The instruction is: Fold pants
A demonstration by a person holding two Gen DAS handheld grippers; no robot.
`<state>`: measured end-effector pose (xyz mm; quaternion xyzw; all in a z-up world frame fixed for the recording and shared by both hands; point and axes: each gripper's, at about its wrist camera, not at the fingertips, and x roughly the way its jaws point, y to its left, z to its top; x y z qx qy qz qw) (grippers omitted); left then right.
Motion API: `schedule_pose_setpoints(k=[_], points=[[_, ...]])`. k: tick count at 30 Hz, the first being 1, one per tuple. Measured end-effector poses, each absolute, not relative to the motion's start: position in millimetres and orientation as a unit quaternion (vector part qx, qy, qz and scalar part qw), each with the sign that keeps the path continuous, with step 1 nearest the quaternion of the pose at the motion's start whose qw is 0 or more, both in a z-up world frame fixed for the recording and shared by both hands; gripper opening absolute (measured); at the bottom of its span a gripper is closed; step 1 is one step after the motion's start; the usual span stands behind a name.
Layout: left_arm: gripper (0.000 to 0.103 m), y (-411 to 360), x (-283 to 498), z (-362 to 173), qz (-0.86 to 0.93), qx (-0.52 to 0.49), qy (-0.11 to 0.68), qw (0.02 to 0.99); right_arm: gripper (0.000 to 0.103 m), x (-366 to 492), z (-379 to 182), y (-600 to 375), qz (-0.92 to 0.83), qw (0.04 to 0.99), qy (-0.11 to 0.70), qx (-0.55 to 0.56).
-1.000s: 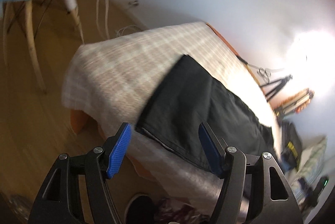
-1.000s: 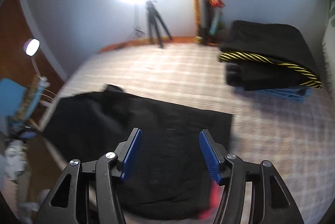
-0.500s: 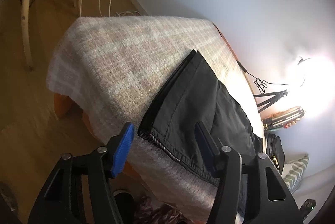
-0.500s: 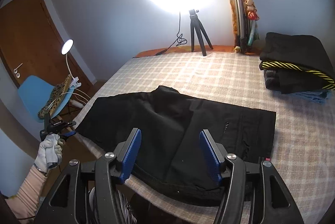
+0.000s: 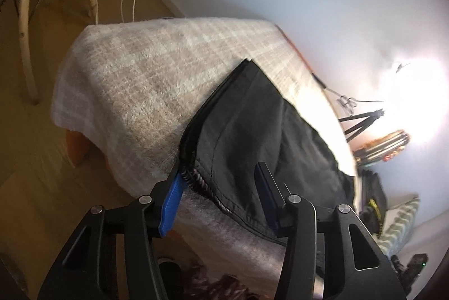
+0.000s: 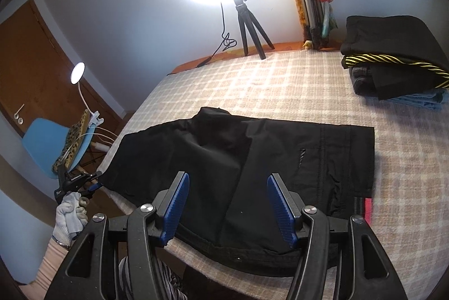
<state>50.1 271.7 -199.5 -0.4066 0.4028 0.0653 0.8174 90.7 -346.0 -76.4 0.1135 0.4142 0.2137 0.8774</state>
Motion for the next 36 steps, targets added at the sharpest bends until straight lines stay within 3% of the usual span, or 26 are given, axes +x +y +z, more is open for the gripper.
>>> schedule_pose_setpoints(k=[5, 7, 8, 23, 26, 36], points=[[0.047, 261, 61, -197, 0.085, -0.383, 0.393, 0.832, 0.061, 91, -79, -337, 0.219, 0.876, 0.417, 0.102], [0.009, 257, 68, -197, 0.093, -0.369, 0.393, 0.837, 0.061, 93, -81, -333, 0.221, 0.875, 0.419, 0.099], [0.007, 255, 70, -197, 0.099, -0.362, 0.393, 0.839, 0.061, 94, -82, -331, 0.22, 0.875, 0.42, 0.098], [0.007, 178, 92, -144, 0.02, -0.204, 0.349, 0.915, 0.063, 140, -94, -263, 0.273, 0.842, 0.46, 0.072], [0.007, 167, 95, -147, -0.002, -0.207, 0.352, 0.913, 0.07, 161, -96, -228, 0.311, 0.821, 0.473, 0.074], [0.006, 134, 95, -151, -0.061, -0.222, 0.352, 0.907, 0.076, 235, -128, -81, 0.434, 0.721, 0.527, 0.116]])
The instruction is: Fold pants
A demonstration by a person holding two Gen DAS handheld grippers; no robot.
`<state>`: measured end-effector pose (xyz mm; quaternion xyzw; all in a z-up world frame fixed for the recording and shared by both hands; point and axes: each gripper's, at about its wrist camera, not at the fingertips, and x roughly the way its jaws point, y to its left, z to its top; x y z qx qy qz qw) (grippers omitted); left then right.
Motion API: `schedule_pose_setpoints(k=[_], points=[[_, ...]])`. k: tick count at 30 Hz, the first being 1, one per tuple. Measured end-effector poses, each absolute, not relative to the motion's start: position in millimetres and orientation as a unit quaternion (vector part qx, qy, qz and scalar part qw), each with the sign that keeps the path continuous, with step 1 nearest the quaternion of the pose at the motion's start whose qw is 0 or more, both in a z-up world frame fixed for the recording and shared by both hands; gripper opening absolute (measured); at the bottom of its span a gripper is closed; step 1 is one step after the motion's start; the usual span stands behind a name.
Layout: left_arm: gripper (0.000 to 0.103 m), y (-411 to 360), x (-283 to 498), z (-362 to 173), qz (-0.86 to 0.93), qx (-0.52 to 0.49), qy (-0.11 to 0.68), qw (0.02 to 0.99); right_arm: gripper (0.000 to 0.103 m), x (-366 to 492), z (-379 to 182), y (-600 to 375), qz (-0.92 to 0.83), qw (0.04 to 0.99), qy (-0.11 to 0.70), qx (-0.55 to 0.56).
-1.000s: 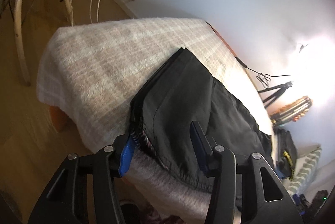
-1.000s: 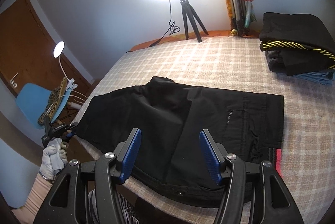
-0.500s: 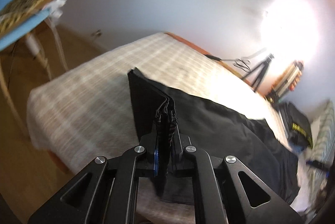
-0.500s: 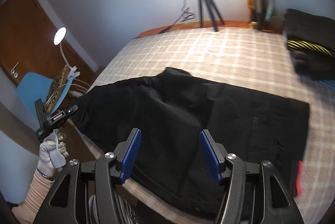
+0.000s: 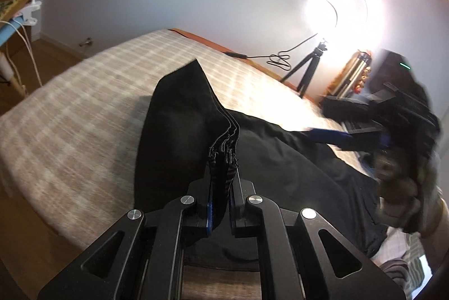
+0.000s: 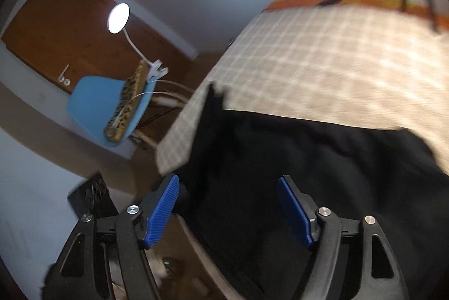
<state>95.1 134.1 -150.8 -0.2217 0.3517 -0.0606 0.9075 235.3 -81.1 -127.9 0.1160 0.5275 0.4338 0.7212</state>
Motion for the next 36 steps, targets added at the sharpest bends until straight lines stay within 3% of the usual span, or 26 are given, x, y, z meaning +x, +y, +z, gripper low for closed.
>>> schedule_pose_setpoints(k=[8, 11, 16, 19, 20, 24, 36], points=[[0.006, 125, 100, -151, -0.103, -0.24, 0.362, 0.895, 0.077, 268, -190, -25, 0.437, 0.656, 0.596, 0.154], [0.006, 115, 100, -145, -0.123, -0.232, 0.365, 0.893, 0.07, 270, -192, -23, 0.432, 0.666, 0.59, 0.151], [0.006, 91, 99, -134, -0.152, -0.211, 0.367, 0.893, 0.028, 269, -178, -37, 0.426, 0.688, 0.573, 0.13], [0.006, 78, 100, -129, -0.168, -0.203, 0.369, 0.891, 0.009, 269, -165, -53, 0.408, 0.715, 0.559, 0.1], [0.006, 75, 101, -129, -0.172, -0.201, 0.37, 0.891, 0.007, 268, -161, -59, 0.403, 0.723, 0.554, 0.092], [0.006, 52, 99, -119, -0.195, -0.181, 0.372, 0.889, 0.002, 258, -138, -83, 0.384, 0.756, 0.527, 0.064], [0.006, -41, 97, -96, -0.286, -0.129, 0.379, 0.871, 0.001, 218, -86, -187, 0.31, 0.821, 0.479, -0.003]])
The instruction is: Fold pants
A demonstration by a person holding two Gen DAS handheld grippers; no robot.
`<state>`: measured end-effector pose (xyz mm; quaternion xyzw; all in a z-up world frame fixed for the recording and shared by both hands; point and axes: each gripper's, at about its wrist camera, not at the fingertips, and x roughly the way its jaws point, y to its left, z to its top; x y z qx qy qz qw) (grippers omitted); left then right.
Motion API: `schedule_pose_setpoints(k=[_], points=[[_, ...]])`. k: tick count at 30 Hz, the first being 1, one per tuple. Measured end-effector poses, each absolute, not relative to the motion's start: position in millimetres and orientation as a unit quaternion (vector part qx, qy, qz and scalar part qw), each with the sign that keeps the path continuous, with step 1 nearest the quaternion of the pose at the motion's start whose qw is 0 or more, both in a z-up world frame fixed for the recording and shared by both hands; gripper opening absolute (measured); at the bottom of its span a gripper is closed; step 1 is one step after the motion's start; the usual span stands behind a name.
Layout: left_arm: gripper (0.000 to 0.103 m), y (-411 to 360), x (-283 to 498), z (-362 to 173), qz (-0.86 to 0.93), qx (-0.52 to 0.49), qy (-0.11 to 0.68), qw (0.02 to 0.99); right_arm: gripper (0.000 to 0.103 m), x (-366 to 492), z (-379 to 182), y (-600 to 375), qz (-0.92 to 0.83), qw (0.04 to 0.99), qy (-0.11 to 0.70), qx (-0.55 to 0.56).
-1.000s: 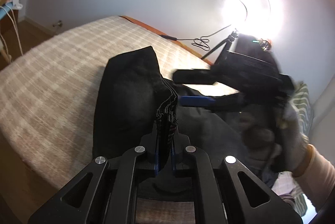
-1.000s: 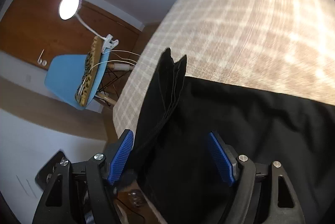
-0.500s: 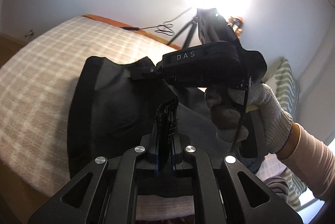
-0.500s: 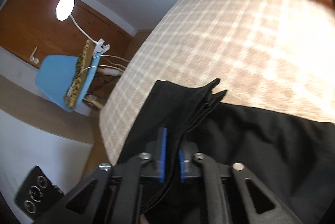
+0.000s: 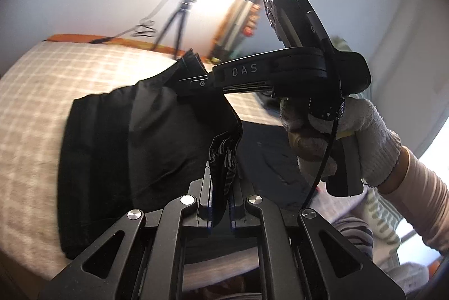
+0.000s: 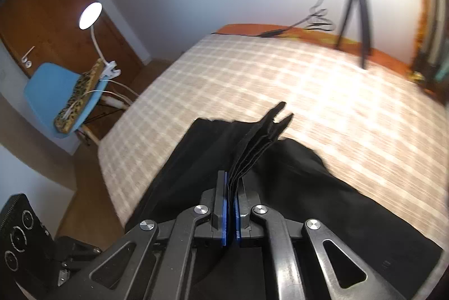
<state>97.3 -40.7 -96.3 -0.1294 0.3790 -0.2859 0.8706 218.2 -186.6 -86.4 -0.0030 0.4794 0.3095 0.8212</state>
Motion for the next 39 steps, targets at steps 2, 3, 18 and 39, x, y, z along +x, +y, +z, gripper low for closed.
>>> schedule_pose_setpoints(k=[2, 3, 18, 39], points=[[0.006, -57, 98, -98, -0.299, -0.12, 0.383, 0.866, 0.001, 213, -85, -206, 0.295, 0.827, 0.478, -0.002], [0.006, -67, 97, -99, -0.306, -0.112, 0.386, 0.863, 0.001, 211, -85, -215, 0.289, 0.83, 0.478, 0.0], [0.05, -76, 91, -88, -0.307, -0.07, 0.41, 0.856, 0.001, 193, -112, -315, 0.214, 0.848, 0.483, 0.029], [0.043, -46, 133, -161, -0.194, 0.026, 0.451, 0.871, 0.002, 199, -165, -390, 0.15, 0.821, 0.547, 0.063]])
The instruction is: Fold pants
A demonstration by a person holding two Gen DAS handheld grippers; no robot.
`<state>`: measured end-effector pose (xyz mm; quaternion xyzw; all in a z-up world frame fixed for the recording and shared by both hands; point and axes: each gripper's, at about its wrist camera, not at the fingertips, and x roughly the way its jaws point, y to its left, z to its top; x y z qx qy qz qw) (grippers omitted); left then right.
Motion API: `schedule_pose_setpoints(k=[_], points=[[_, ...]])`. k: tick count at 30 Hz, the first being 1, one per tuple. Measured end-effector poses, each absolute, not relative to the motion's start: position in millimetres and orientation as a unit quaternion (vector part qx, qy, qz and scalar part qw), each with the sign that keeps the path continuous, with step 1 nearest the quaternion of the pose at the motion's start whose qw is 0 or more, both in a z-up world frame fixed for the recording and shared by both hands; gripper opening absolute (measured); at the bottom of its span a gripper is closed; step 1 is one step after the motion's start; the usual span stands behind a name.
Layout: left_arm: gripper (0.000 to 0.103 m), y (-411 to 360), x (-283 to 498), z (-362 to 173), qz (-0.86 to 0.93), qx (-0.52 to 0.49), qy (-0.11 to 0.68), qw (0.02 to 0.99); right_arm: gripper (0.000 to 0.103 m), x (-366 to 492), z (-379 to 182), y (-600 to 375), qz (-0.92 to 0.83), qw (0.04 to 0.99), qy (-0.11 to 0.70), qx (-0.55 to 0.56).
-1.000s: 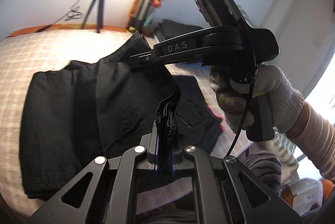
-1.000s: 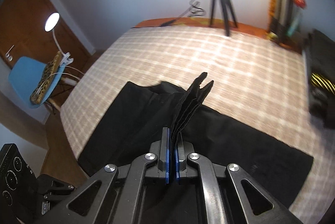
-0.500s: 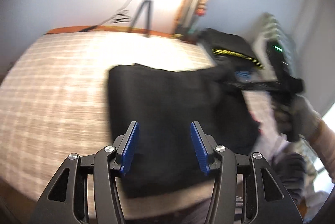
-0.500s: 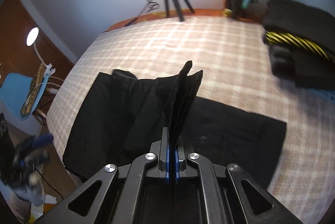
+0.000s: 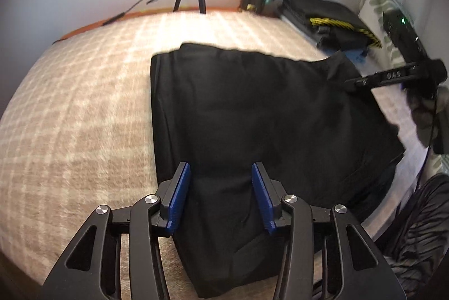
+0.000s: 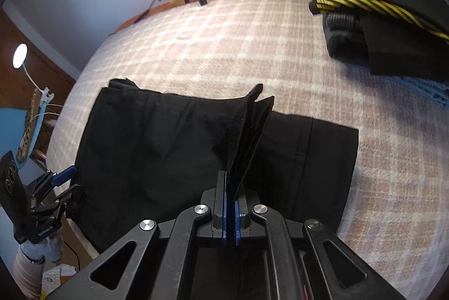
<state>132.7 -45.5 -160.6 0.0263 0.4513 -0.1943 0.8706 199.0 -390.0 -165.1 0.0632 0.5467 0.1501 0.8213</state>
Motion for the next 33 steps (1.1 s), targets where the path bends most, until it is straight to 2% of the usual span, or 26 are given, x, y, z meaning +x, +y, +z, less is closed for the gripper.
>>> schedule_pose_setpoints(k=[2, 4, 6, 10, 15, 24, 26, 28, 33], points=[[0.043, -45, 130, -163, -0.193, 0.035, 0.446, 0.873, 0.005, 200, -169, -393, 0.139, 0.819, 0.554, 0.061], [0.043, -46, 128, -163, -0.193, 0.043, 0.442, 0.875, 0.016, 200, -168, -398, 0.121, 0.822, 0.554, 0.045], [0.043, -47, 128, -163, -0.193, 0.046, 0.44, 0.876, 0.021, 198, -160, -404, 0.098, 0.832, 0.545, 0.034], [0.043, -45, 127, -161, -0.19, 0.037, 0.438, 0.878, 0.023, 189, -136, -406, 0.102, 0.855, 0.507, 0.036], [0.044, -11, 117, -148, -0.156, -0.042, 0.431, 0.888, 0.04, 175, -105, -372, 0.163, 0.866, 0.473, 0.014], [0.044, 22, 106, -163, -0.146, -0.126, 0.457, 0.868, 0.045, 184, -94, -268, 0.288, 0.832, 0.475, 0.005], [0.044, 23, 105, -164, -0.148, -0.136, 0.457, 0.867, 0.048, 191, -99, -244, 0.297, 0.821, 0.488, -0.004], [0.044, 24, 105, -165, -0.154, -0.152, 0.456, 0.863, 0.057, 199, -104, -223, 0.298, 0.815, 0.497, -0.01], [0.044, 24, 103, -167, -0.156, -0.168, 0.453, 0.861, 0.058, 219, -116, -185, 0.294, 0.802, 0.521, -0.007]])
